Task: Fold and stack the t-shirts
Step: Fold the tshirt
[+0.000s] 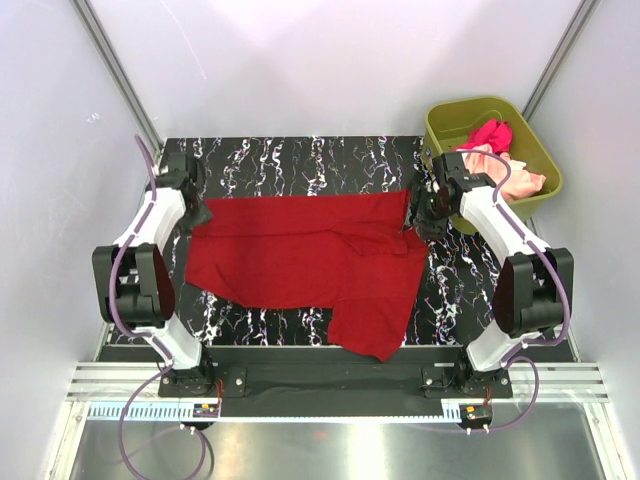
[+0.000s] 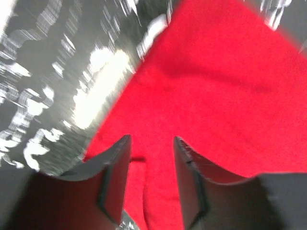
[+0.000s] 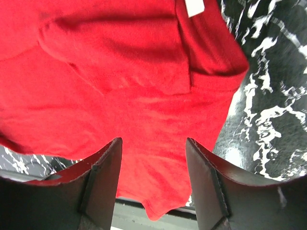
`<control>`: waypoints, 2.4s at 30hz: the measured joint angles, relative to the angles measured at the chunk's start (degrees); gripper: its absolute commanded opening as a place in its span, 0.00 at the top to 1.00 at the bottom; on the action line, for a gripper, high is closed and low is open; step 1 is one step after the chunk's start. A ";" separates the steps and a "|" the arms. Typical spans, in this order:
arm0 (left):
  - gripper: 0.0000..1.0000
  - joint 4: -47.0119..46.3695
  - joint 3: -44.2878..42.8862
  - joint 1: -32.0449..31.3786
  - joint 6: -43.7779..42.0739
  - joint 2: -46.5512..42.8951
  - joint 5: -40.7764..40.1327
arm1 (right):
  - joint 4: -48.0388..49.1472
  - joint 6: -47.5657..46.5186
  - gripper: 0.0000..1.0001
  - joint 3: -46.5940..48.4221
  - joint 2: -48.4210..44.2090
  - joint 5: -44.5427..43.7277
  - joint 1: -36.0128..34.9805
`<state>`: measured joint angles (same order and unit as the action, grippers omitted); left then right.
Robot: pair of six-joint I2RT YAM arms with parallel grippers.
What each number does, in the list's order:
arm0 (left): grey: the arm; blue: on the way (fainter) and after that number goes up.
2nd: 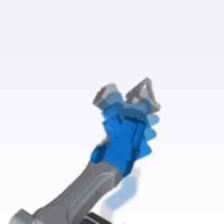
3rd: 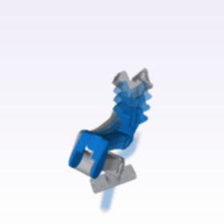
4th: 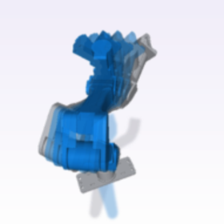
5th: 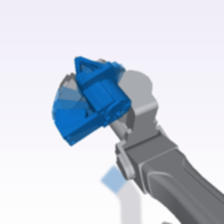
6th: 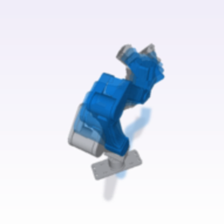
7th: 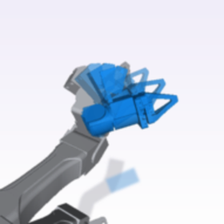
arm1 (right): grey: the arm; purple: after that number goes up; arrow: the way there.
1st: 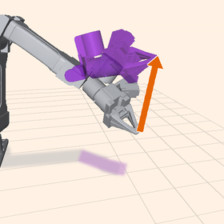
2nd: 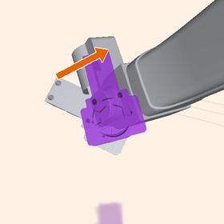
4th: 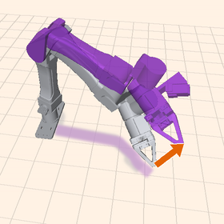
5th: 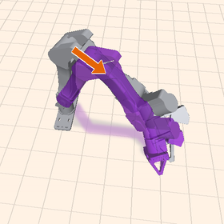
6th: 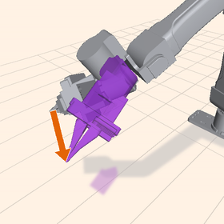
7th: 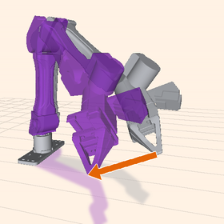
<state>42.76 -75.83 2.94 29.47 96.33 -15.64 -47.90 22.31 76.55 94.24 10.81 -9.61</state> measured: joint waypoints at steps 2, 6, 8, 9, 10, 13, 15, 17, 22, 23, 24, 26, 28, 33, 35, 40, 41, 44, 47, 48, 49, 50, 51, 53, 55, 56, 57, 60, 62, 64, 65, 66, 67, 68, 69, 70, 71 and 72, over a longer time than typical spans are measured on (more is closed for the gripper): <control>0.54 -0.42 3.37 0.00 0.11 0.02 3.26 | 0.50 0.04 0.38 -1.75 -0.61 0.87 -0.13; 0.52 0.33 6.75 -0.09 -0.13 2.78 8.07 | 1.57 0.68 0.42 -5.40 -1.11 2.62 -0.92; 0.53 0.52 7.04 -0.33 -0.31 3.39 9.33 | 2.23 1.11 0.44 -6.69 -1.11 3.41 -1.95; 0.57 0.52 7.06 -0.61 -0.35 3.41 9.88 | 2.73 1.40 0.47 -7.30 -1.11 3.74 -2.73; 0.60 0.37 7.06 -0.85 -0.26 3.41 10.34 | 3.26 1.55 0.49 -7.78 -1.11 3.93 -3.58; 0.72 -0.02 7.08 -1.33 0.17 3.58 12.52 | 4.59 2.32 0.54 -8.81 -1.03 5.03 -5.84; 0.80 0.17 7.26 -1.51 1.42 3.93 13.62 | 5.53 2.99 0.55 -8.98 -0.76 5.86 -6.75; 0.82 0.79 8.52 -1.51 3.72 4.13 14.16 | 6.58 3.26 0.55 -8.98 -0.42 6.49 -7.06; 0.80 2.29 19.30 2.49 11.37 0.07 16.31 | 7.93 3.39 0.55 -8.98 -0.26 6.47 -7.06; 0.81 2.67 21.73 4.15 12.92 -2.16 16.39 | 8.00 3.34 0.55 -8.98 -0.22 6.47 -7.06; 0.81 4.15 23.56 5.73 14.43 -3.87 16.37 | 8.09 3.28 0.55 -8.98 -0.20 6.45 -7.06; 0.75 8.37 26.43 9.25 17.68 -6.97 15.41 | 8.11 3.06 0.55 -8.98 -0.20 6.45 -7.06; 0.65 11.91 28.48 11.21 20.59 -11.34 13.51 | 8.24 2.95 0.55 -9.09 -0.20 6.40 -7.06; 0.59 16.33 29.18 11.47 25.11 -24.76 10.80 | 8.20 2.75 0.54 -9.53 -0.09 6.34 -7.06; 0.61 17.33 27.89 11.50 25.77 -24.74 9.81 | 8.20 2.73 0.53 -9.51 0.26 6.12 -7.06; 0.64 15.76 23.85 11.28 22.16 -20.04 8.68 | 6.23 2.49 0.51 -5.95 4.94 2.95 -7.02; 0.64 15.34 22.36 11.15 21.18 -18.82 8.70 | 5.88 2.43 0.50 -4.57 6.16 2.01 -6.91; 0.63 13.40 14.75 9.57 16.33 -12.63 8.87 | 4.83 2.38 0.46 -0.22 9.35 -0.15 -6.71; 0.63 10.05 8.66 7.21 12.87 -7.13 9.49 | 4.28 2.43 0.45 4.46 12.39 -2.36 -6.21; 0.64 8.74 7.63 6.62 12.17 -5.62 10.01 | 4.17 2.49 0.45 5.70 13.40 -2.80 -6.05; 0.64 7.58 7.13 6.21 11.52 -4.20 10.91 | 4.15 2.56 0.45 7.15 14.58 -3.37 -5.88; 0.64 6.75 6.97 5.99 11.04 -3.19 11.54 | 4.11 2.58 0.45 8.46 15.87 -4.28 -5.75; 0.64 5.88 6.95 5.88 10.38 -1.79 12.57 | 4.15 2.58 0.45 9.46 17.16 -4.98 -5.62; 0.64 4.83 6.86 5.88 9.29 0.17 13.97 | 4.04 2.47 0.45 11.10 19.39 -6.54 -5.38; 0.62 4.70 5.97 5.88 7.76 1.60 14.64 | 3.48 1.84 0.41 13.09 21.53 -8.44 -5.16; 0.61 4.68 4.70 5.88 6.91 1.92 14.82 | 3.02 1.40 0.39 14.51 22.56 -9.16 -5.01; 0.60 4.63 4.31 5.88 6.71 1.92 14.82 | 3.04 0.96 0.38 15.91 23.32 -9.94 -4.87; 0.60 4.22 0.22 5.90 4.81 1.92 13.94 | 1.88 -0.59 0.37 22.80 26.03 -11.76 -4.44; 0.61 3.76 -2.82 6.05 3.93 2.12 13.70 | 1.57 -1.29 0.37 27.30 27.87 -12.55 -4.11; 0.62 3.41 -5.31 6.19 3.48 2.80 13.70 | 1.27 -1.99 0.41 32.68 30.49 -13.44 -3.69; 0.62 3.10 -6.51 6.27 3.37 3.30 13.73 | 1.03 -2.36 0.43 35.26 31.78 -13.75 -3.48; 0.62 2.51 -7.39 6.32 3.32 4.00 13.77 | 1.11 -2.71 0.46 37.18 32.94 -14.03 -3.34; 0.63 2.03 -8.02 6.32 3.32 4.81 13.88 | 0.79 -3.15 0.51 39.58 34.40 -14.43 -3.19; 0.63 1.70 -8.48 6.36 3.37 5.70 13.99 | 0.42 -3.43 0.54 41.33 35.52 -14.58 -3.13; 0.63 1.46 -8.81 6.36 3.34 6.71 14.10 | 0.26 -3.72 0.56 43.30 36.92 -14.80 -3.02; 0.64 1.20 -8.94 6.38 3.37 7.78 14.19 | -0.07 -3.85 0.57 45.03 38.21 -14.91 -2.97; 0.64 1.11 -9.07 6.38 3.37 8.83 14.23 | -0.39 -4.07 0.59 46.62 39.54 -14.97 -2.91; 0.64 1.14 -9.25 6.40 3.34 9.94 14.25 | -0.50 -4.20 0.59 47.89 40.68 -15.08 -2.86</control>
<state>43.90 -85.08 9.34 32.82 106.28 -1.39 -48.40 18.11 124.44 134.91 -4.27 -12.47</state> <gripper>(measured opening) 0.365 0.425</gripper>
